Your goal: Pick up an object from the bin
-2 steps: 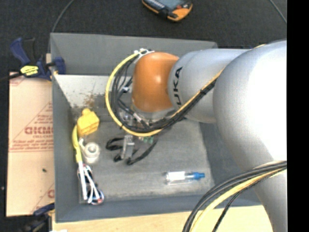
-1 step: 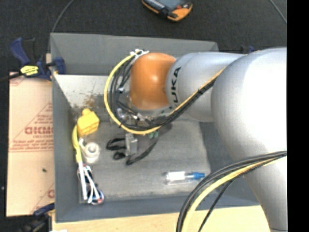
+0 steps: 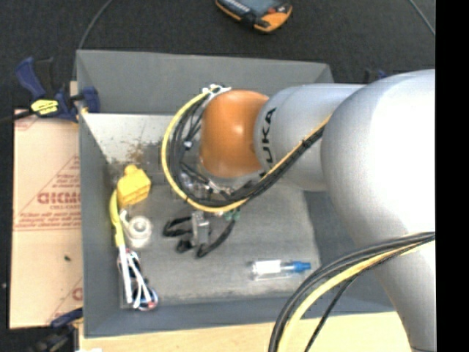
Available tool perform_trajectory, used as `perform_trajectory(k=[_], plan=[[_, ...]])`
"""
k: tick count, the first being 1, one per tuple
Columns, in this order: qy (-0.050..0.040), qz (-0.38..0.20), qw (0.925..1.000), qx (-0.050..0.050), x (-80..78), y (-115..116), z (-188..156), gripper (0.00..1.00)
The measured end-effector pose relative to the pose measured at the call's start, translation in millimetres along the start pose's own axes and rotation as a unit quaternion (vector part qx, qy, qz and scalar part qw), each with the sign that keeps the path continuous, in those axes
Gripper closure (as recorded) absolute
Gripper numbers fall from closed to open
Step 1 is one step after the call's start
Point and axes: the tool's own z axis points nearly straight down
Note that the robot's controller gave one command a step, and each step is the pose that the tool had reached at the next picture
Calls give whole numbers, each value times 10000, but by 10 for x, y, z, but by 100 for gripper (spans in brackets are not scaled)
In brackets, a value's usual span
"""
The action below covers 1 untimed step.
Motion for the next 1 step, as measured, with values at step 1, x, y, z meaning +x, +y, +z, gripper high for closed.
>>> perform_trajectory(k=[1], plan=[[-72, -510, 9987, 21, -190, 30, -110, 0]])
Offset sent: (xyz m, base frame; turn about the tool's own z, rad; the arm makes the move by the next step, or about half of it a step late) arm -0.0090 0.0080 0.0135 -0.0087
